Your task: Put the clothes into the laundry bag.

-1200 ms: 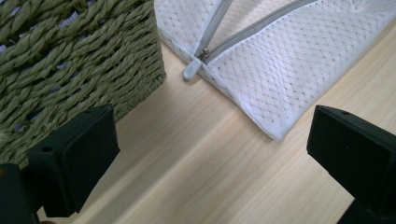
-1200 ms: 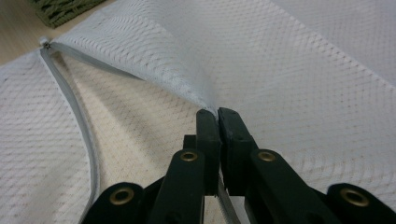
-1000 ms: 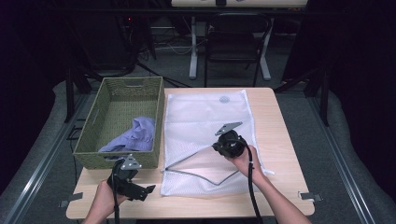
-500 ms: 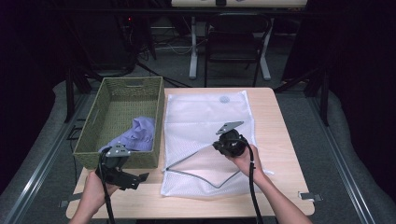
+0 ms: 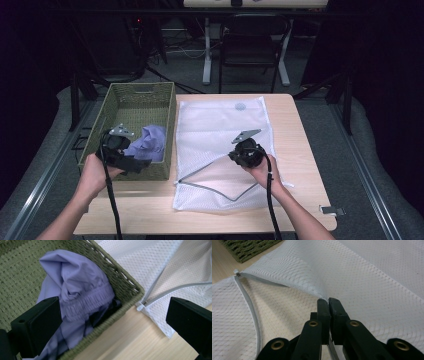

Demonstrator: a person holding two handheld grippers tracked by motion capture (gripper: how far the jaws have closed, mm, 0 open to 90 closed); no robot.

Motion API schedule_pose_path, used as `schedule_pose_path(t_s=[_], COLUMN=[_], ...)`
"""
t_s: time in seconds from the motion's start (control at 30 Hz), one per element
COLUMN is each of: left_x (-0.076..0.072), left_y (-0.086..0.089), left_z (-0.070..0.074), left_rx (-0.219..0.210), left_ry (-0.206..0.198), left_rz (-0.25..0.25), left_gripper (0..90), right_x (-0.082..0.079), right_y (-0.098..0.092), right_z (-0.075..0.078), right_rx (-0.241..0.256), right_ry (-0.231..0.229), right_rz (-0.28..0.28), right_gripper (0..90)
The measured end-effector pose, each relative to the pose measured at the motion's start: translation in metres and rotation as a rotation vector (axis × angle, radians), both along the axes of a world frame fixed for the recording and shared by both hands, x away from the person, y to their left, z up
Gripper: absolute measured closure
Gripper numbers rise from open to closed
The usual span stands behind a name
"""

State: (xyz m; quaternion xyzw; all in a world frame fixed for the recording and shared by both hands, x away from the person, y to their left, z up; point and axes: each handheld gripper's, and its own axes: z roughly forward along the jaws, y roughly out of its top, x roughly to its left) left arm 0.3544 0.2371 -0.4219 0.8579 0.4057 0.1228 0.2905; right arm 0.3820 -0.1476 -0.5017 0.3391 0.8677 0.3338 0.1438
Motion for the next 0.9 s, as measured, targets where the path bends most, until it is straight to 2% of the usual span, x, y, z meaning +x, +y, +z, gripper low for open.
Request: schedule_pose_path(t_s=[0.07, 0.17, 0.23, 0.27, 0.33, 0.53, 0.77, 0.9], left_x=[0.011, 0.027, 0.037, 0.04, 0.047, 0.067, 0.092, 0.104], left_y=[-0.001, -0.003, -0.005, -0.006, -0.007, -0.011, -0.005, 0.001], left_z=[0.0, -0.003, -0.007, -0.008, -0.012, -0.02, -0.036, -0.046], left_rx=[0.008, 0.047, 0.072, 0.084, 0.085, 0.123, 0.142, 0.156], left_ry=[0.012, 0.03, 0.045, 0.04, 0.041, 0.091, 0.203, 0.24], left_rz=[-0.029, -0.053, -0.056, -0.049, -0.048, -0.065, -0.043, -0.01], left_gripper=[0.0, 0.0, 0.0, 0.0, 0.0, 0.0, 0.0, 0.0], right_x=[0.0, 0.0, 0.001, 0.001, 0.001, 0.002, 0.001, 0.001], right_y=[0.0, 0.001, 0.001, 0.0, -0.001, -0.001, -0.001, -0.001], right_z=[0.0, -0.001, -0.001, -0.002, -0.001, -0.002, -0.001, -0.002], right_rx=[0.0, -0.001, -0.001, -0.001, -0.002, -0.005, -0.009, -0.009], right_ry=[0.0, 0.003, 0.007, 0.006, 0.008, 0.008, 0.002, 0.006], right_rz=[0.0, 0.007, 0.01, 0.011, 0.007, 0.007, 0.007, 0.007], right_gripper=[87.9, 87.7, 87.6, 87.6, 87.6, 87.8, 87.9, 87.9])
